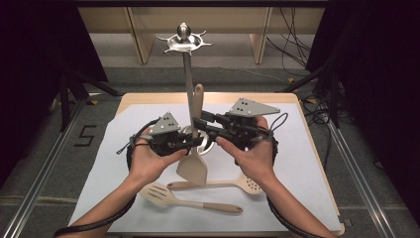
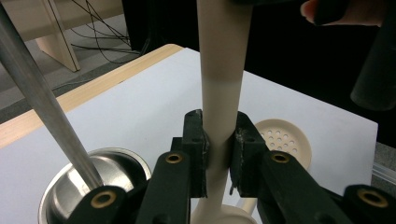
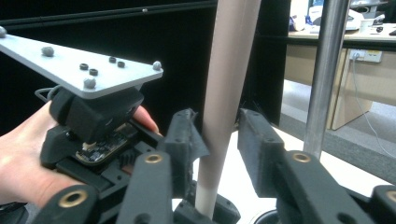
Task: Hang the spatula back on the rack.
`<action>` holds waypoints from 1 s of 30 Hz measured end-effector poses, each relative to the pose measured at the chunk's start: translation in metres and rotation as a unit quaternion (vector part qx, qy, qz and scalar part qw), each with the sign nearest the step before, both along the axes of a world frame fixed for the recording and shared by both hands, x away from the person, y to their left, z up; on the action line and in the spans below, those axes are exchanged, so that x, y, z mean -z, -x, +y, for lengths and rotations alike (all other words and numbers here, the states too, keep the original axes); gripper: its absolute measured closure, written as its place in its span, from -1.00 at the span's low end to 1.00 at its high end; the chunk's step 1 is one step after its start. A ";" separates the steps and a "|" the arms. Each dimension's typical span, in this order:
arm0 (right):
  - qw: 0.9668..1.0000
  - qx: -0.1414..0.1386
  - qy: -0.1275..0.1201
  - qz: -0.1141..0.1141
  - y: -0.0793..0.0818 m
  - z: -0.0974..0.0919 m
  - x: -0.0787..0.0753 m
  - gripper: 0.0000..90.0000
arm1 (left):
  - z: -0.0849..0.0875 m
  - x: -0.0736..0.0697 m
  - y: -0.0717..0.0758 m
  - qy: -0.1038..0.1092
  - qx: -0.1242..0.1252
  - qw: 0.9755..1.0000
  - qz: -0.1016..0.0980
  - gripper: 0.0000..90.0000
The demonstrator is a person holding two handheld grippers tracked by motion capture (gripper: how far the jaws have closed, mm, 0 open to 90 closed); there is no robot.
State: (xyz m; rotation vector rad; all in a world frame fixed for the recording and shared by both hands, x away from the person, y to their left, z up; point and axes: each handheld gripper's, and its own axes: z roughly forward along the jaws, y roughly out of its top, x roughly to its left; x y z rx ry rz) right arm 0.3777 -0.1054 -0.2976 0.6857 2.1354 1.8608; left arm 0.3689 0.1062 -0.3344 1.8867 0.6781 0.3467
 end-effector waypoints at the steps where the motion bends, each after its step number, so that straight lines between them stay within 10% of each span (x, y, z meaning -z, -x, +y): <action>1: 1.000 0.002 0.002 0.004 0.000 0.001 0.000 0.62 | 0.000 0.000 0.000 -0.001 0.001 1.000 -0.001 0.73; 9: 0.998 -0.055 0.005 0.026 -0.005 -0.003 -0.001 0.70 | 0.012 0.000 -0.001 0.012 0.103 0.995 -0.010 0.38; 15: 0.995 -0.091 0.001 0.029 -0.008 -0.005 0.001 0.70 | 0.020 0.002 -0.005 0.027 0.131 0.991 -0.009 0.53; 23: 0.995 -0.093 -0.025 0.036 -0.010 -0.011 0.002 0.60 | 0.019 -0.007 -0.004 0.039 0.100 0.994 0.004 0.73; 30: 0.999 -0.023 -0.023 0.014 -0.001 -0.035 0.007 0.42 | 0.012 -0.021 -0.010 0.041 0.033 0.999 0.008 0.73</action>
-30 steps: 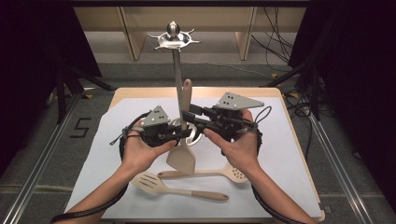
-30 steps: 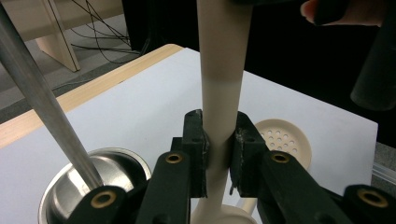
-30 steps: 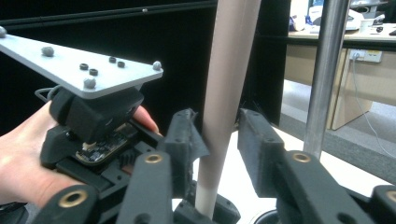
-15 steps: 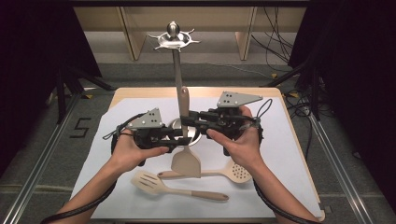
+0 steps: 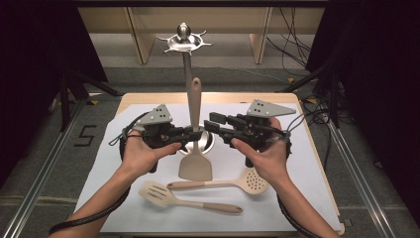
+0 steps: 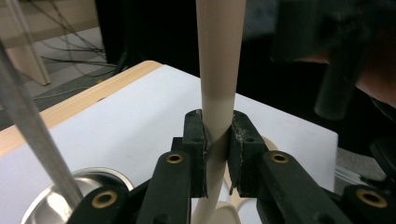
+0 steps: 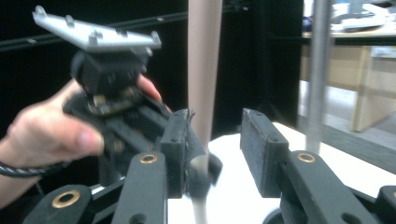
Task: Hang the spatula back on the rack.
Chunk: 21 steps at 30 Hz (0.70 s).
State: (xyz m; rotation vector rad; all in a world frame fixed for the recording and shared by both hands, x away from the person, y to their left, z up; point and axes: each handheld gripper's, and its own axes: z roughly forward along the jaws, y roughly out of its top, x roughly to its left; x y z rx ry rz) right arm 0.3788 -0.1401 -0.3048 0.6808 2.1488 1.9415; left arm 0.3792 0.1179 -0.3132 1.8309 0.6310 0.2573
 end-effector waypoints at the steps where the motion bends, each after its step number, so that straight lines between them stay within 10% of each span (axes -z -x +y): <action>1: 1.000 0.008 0.001 0.000 0.001 -0.004 0.002 0.41 | -0.001 -0.001 -0.001 0.001 -0.008 1.000 0.001 0.73; 21: 0.988 0.118 0.092 0.036 0.020 -0.057 0.062 0.35 | -0.002 -0.017 -0.025 -0.001 -0.061 0.998 -0.006 0.73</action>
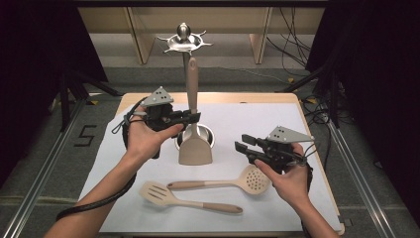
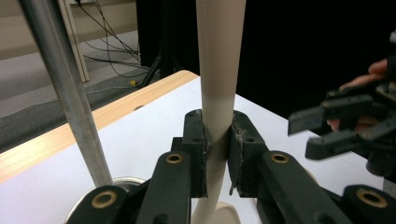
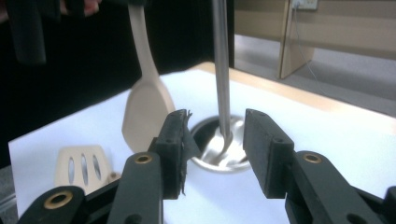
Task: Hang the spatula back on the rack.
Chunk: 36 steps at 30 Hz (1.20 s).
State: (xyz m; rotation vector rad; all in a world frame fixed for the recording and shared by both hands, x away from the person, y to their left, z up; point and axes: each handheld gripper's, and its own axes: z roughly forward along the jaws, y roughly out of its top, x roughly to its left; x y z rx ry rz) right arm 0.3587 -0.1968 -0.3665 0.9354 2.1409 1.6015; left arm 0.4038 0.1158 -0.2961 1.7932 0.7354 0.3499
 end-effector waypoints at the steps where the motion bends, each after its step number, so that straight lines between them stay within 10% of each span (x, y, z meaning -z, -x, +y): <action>1: 1.000 -0.005 0.000 -0.004 0.000 -0.001 0.003 0.35 | 0.000 -0.001 0.000 -0.001 -0.004 1.000 0.000 0.73; 19: 1.000 0.003 -0.005 0.009 0.001 -0.007 0.012 0.34 | -0.007 -0.008 -0.007 0.005 -0.043 0.998 0.034 0.73; 36: 1.000 0.011 -0.003 0.007 0.000 -0.010 0.012 0.34 | 0.002 -0.003 -0.019 -0.001 -0.047 0.999 0.027 0.73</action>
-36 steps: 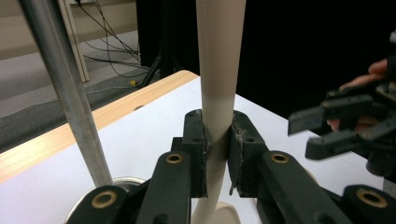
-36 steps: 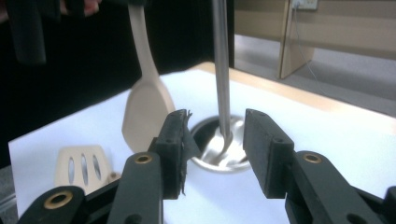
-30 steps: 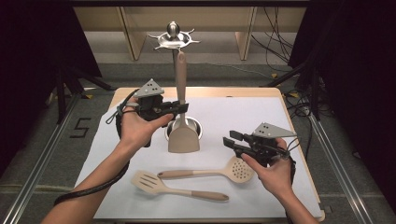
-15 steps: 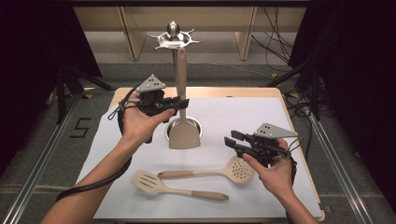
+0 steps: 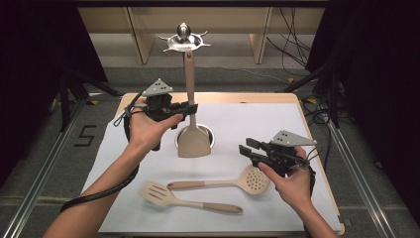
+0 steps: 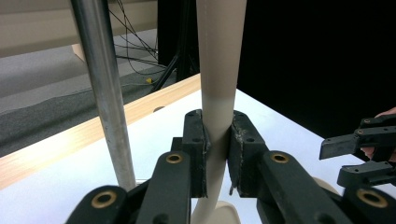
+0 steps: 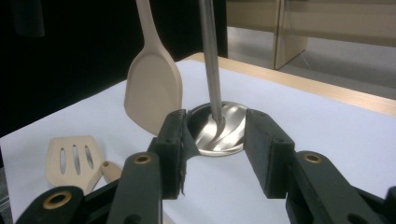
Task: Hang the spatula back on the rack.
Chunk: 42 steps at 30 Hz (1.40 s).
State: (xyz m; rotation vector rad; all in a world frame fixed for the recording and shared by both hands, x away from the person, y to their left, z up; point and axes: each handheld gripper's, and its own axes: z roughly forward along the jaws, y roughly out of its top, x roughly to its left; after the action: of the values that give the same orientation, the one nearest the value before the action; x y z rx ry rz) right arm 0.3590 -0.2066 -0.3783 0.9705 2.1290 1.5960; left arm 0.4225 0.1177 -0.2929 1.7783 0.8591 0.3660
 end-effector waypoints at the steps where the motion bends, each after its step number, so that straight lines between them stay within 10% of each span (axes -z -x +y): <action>1: 1.000 -0.003 -0.003 0.003 0.000 0.000 0.000 0.34 | 0.000 0.000 -0.001 -0.001 0.000 1.000 -0.001 0.73; 28: 1.000 0.004 -0.015 0.027 0.001 -0.003 0.007 0.30 | 0.002 0.014 -0.014 -0.005 -0.011 1.000 -0.021 0.54; 42: 1.000 0.026 0.003 0.015 -0.001 -0.012 0.010 0.30 | 0.029 0.013 0.007 0.017 -0.021 0.998 -0.049 0.50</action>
State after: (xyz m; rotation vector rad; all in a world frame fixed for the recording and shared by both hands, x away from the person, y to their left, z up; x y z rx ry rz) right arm 0.3603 -0.2191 -0.3880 1.0457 2.1082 1.5594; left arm 0.4156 0.1471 -0.3062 1.6980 0.8295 0.4592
